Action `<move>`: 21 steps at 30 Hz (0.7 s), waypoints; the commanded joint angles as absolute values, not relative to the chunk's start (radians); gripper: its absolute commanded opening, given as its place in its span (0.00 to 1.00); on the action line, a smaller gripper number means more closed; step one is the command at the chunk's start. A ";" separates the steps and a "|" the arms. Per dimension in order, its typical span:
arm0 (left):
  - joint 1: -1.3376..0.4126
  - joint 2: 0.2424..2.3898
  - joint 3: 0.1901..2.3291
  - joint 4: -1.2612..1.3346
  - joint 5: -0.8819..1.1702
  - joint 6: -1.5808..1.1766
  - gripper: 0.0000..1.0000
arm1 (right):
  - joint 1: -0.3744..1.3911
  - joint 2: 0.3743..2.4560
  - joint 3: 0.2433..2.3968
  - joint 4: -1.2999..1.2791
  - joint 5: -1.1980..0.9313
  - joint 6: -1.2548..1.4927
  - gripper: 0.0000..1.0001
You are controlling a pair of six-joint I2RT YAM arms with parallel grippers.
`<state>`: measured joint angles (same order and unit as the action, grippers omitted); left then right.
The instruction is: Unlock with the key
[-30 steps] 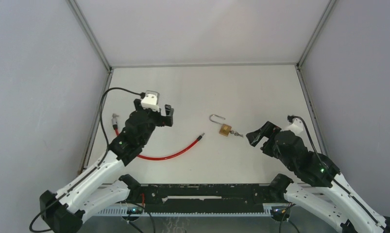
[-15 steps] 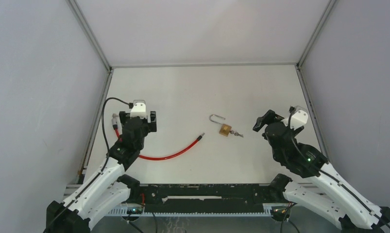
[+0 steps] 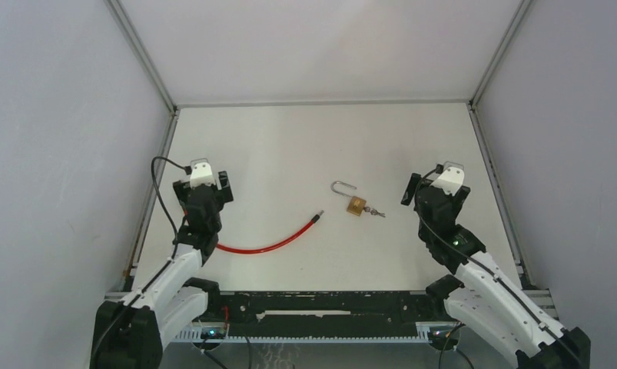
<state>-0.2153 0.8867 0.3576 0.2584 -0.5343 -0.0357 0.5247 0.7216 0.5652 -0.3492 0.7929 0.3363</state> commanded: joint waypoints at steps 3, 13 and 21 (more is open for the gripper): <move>-0.127 0.971 0.314 0.531 -0.460 -0.063 0.95 | 0.317 0.661 0.413 0.042 0.336 -0.034 0.99; -0.027 1.089 0.248 0.782 -0.316 -0.038 0.95 | 0.081 0.797 0.260 0.336 0.074 0.044 0.99; -0.003 1.159 0.218 0.919 -0.208 0.029 0.95 | 0.043 0.953 0.230 0.549 0.037 0.065 0.99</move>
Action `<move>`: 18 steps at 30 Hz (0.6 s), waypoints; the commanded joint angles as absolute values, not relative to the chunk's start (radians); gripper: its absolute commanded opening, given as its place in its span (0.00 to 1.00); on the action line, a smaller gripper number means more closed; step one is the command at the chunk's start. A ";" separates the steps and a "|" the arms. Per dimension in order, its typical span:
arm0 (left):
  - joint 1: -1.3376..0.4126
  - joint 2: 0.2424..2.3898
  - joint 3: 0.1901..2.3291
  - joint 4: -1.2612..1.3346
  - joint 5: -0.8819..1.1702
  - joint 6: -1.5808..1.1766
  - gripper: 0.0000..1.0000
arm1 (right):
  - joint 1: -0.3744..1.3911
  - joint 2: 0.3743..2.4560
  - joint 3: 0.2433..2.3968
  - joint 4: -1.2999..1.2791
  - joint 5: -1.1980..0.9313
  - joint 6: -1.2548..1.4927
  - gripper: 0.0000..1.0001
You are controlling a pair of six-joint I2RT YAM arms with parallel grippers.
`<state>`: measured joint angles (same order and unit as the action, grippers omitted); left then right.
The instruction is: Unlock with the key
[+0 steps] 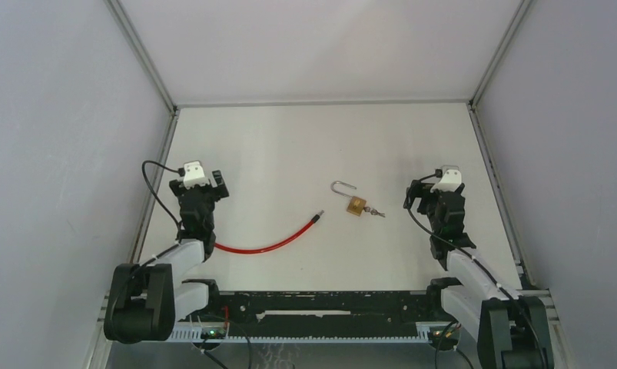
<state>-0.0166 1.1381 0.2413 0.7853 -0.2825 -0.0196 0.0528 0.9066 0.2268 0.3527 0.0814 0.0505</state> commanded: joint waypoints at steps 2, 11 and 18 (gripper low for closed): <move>-0.003 1.173 0.214 0.937 -0.209 0.029 0.95 | 0.038 0.985 0.229 0.586 0.031 0.063 0.99; -0.003 1.238 0.206 1.003 -0.245 0.008 0.97 | 0.008 1.105 0.235 0.718 0.011 0.049 0.99; 0.018 1.247 0.207 1.014 -0.246 0.008 1.00 | -0.031 1.194 0.259 0.797 -0.065 0.043 0.99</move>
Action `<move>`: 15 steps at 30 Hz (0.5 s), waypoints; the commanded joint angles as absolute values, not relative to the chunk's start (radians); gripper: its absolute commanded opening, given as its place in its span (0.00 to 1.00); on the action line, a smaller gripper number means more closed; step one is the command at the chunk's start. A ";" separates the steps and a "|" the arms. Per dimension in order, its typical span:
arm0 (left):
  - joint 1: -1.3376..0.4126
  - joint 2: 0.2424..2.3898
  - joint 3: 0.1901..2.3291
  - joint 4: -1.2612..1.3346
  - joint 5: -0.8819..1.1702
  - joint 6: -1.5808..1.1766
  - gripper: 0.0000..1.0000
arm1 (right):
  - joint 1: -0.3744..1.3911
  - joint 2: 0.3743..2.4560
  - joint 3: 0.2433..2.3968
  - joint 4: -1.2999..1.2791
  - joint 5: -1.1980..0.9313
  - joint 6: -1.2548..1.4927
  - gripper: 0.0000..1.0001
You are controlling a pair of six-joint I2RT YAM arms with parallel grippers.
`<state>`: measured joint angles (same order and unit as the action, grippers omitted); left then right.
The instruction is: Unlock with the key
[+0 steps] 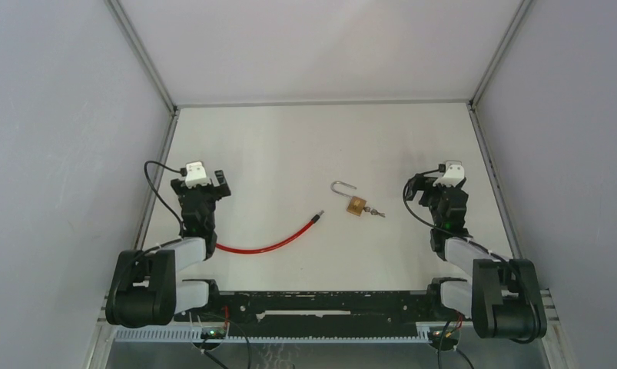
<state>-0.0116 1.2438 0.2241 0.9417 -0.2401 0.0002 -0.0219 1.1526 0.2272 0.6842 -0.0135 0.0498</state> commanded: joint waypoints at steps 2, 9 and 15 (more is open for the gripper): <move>0.024 1.248 0.207 1.014 -0.245 0.008 1.00 | -0.034 1.225 0.268 0.811 -0.069 0.042 0.99; 0.026 1.246 0.208 1.007 -0.245 0.007 1.00 | -0.038 1.332 0.287 0.877 -0.111 0.023 0.99; 0.026 1.246 0.204 1.018 -0.247 0.007 1.00 | -0.038 1.338 0.292 0.871 -0.107 0.026 0.99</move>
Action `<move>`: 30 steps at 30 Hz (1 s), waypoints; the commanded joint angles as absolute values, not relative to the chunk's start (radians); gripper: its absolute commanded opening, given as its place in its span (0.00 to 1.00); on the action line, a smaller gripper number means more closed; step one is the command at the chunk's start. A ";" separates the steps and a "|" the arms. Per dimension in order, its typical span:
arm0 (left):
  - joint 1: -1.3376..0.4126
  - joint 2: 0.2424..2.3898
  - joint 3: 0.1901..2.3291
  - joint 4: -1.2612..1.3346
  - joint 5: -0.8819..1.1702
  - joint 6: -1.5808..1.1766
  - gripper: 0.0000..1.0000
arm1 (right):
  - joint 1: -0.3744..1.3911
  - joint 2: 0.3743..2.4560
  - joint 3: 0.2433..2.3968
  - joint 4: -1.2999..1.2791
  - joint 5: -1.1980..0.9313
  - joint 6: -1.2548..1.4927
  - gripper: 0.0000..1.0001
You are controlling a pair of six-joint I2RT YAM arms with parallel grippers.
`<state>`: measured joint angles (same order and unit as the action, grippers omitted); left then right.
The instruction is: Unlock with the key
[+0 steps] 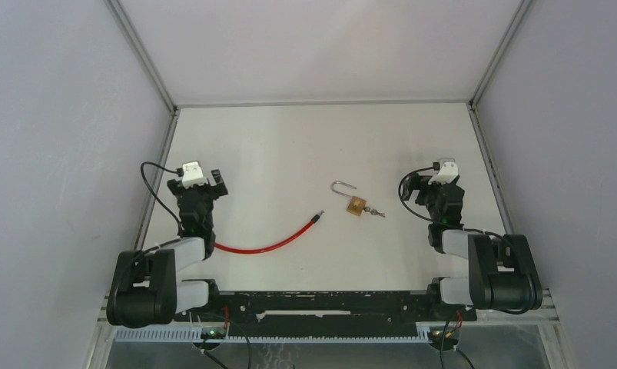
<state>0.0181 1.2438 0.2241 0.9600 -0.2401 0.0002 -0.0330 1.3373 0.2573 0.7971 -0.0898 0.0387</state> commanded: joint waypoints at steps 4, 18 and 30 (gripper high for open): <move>0.026 1.246 0.203 1.020 -0.247 0.007 1.00 | -0.038 1.362 0.262 0.947 -0.038 0.052 0.99; 0.026 1.248 0.204 1.022 -0.247 0.007 1.00 | -0.029 1.356 0.265 0.928 -0.021 0.050 0.99; 0.026 1.249 0.204 1.021 -0.247 0.007 1.00 | -0.031 1.355 0.262 0.934 -0.023 0.051 0.99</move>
<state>0.0181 1.2438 0.2241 0.9634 -0.2405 0.0002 -0.0322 1.3567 0.2573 0.8791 -0.0269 0.0433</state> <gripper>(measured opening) 0.996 0.992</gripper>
